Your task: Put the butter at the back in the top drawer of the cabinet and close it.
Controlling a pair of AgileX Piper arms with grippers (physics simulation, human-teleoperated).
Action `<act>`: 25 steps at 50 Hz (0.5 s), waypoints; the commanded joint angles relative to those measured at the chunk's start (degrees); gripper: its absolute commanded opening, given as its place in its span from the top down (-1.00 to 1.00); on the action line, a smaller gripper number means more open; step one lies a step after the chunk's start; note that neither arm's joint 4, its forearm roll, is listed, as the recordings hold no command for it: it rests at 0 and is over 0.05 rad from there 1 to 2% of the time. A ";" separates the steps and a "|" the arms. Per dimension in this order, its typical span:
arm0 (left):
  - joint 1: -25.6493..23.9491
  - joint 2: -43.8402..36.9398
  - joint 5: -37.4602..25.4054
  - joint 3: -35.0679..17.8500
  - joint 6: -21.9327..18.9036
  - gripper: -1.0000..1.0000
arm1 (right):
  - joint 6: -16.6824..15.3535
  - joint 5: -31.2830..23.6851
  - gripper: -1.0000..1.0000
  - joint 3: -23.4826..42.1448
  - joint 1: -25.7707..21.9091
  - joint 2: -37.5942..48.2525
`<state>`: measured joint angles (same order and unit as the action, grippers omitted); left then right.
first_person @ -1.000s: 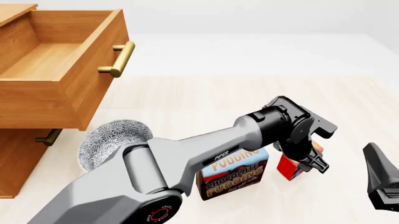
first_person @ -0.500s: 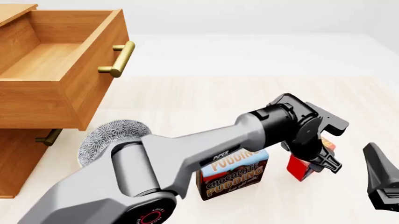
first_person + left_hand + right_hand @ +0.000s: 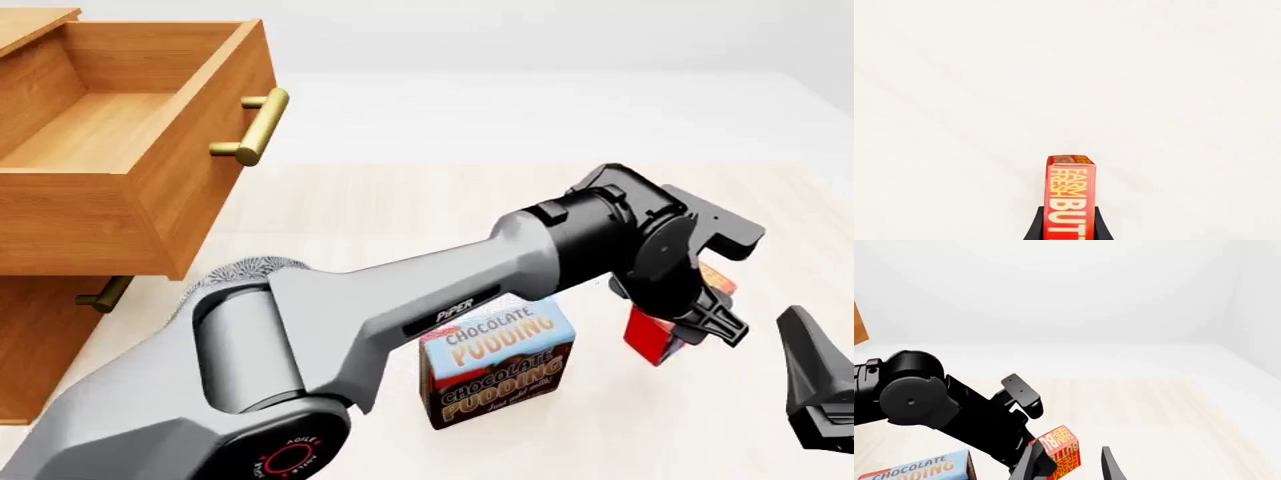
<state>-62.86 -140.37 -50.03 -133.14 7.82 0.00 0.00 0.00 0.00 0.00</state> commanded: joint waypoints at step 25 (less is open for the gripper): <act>1.59 12.61 -0.58 4.77 -3.88 1.00 | 0.00 0.00 -1.00 0.00 0.00 0.00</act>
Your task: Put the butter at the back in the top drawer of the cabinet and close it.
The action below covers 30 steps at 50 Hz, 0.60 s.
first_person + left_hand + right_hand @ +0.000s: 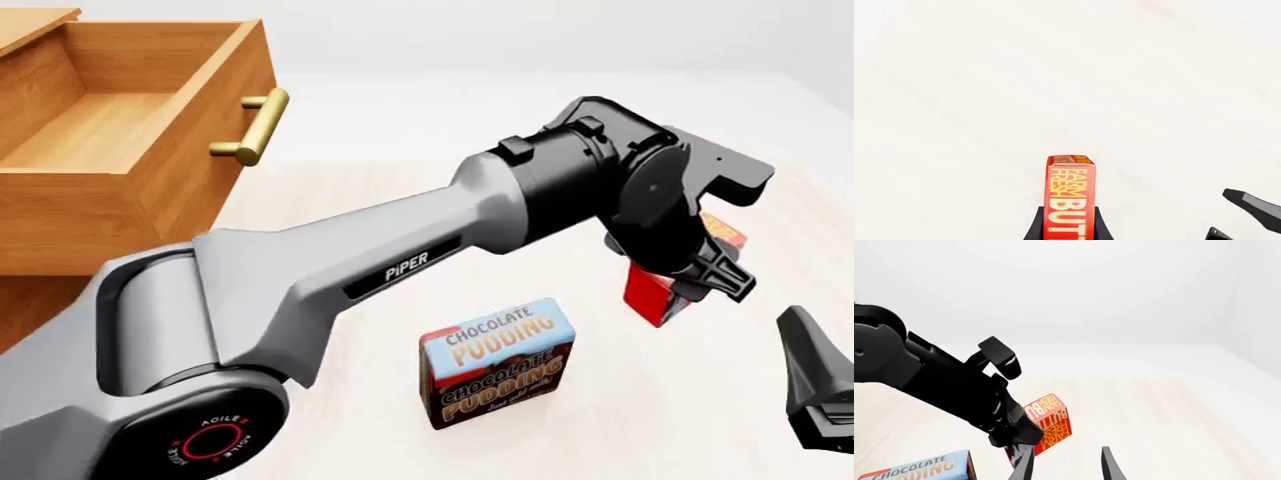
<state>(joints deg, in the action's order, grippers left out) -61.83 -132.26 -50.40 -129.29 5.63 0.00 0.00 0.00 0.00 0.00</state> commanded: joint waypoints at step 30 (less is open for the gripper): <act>3.54 15.17 -0.98 7.41 -5.12 1.00 | 0.00 0.00 -1.00 0.00 0.00 0.00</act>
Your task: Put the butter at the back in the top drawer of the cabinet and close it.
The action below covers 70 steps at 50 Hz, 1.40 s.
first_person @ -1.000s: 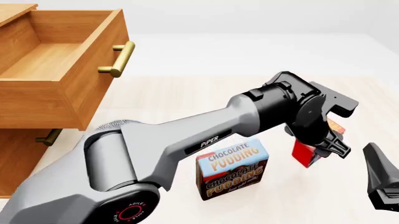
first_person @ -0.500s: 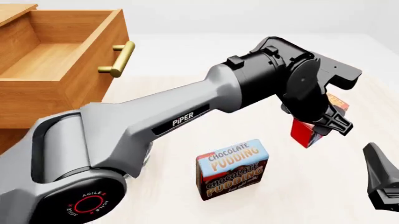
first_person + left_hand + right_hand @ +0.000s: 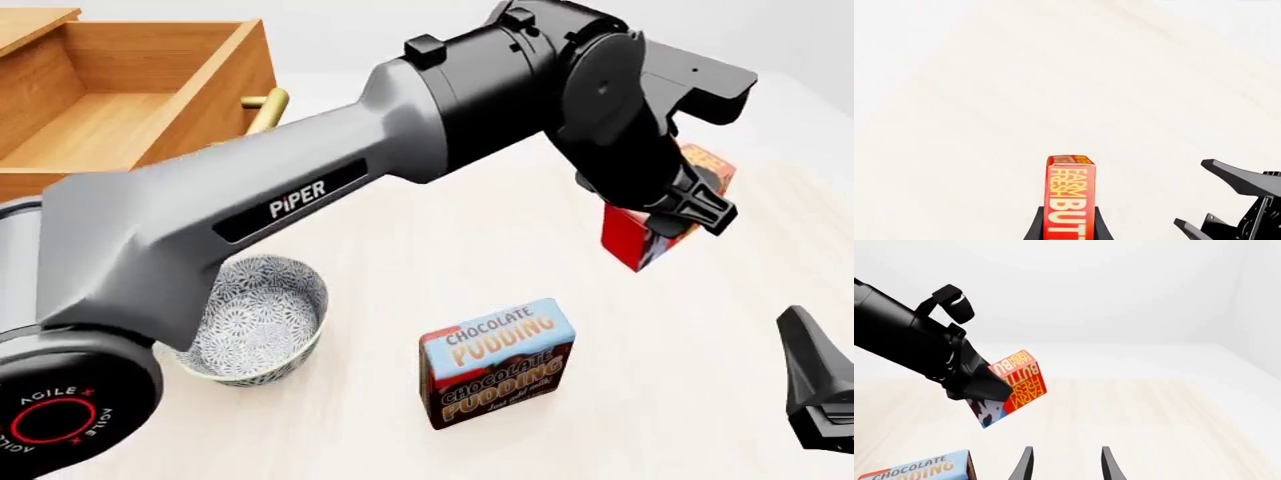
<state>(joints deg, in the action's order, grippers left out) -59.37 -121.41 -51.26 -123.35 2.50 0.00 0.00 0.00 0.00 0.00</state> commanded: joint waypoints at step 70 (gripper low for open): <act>13.72 24.91 -5.78 13.14 -8.11 1.00 | 0.00 0.00 -1.00 0.00 0.00 0.00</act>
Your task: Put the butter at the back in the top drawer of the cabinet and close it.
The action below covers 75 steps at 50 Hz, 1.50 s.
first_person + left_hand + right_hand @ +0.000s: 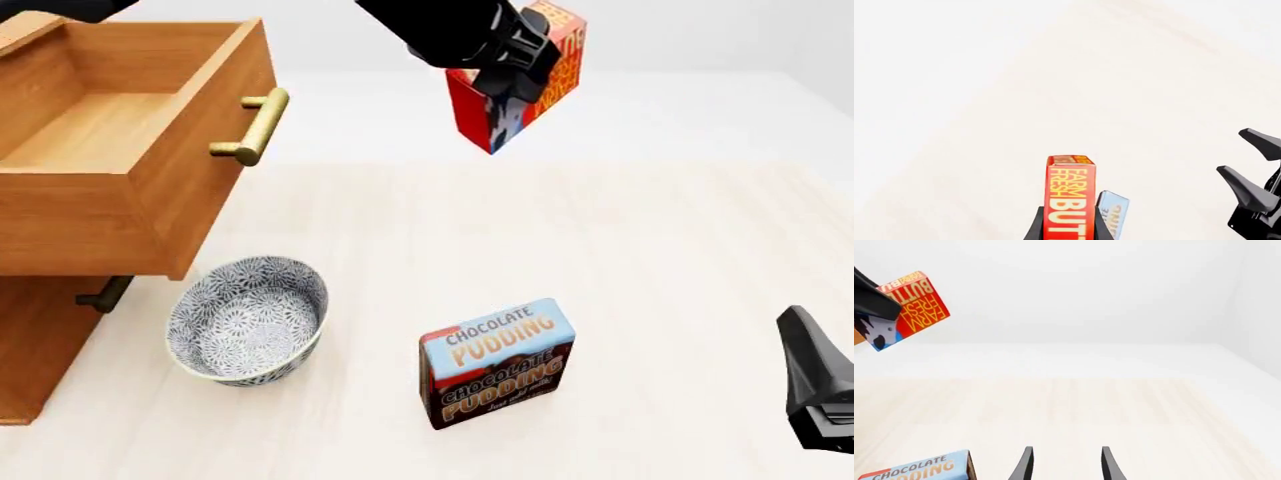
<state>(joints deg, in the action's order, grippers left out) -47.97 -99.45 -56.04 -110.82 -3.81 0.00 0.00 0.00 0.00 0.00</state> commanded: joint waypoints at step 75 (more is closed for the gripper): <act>21.01 17.21 -10.40 1.94 -5.22 1.00 | 0.00 0.00 -1.00 0.00 0.00 0.00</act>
<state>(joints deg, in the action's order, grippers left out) -28.97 -84.24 -65.44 -107.53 -7.67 0.00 0.00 0.00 0.00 0.00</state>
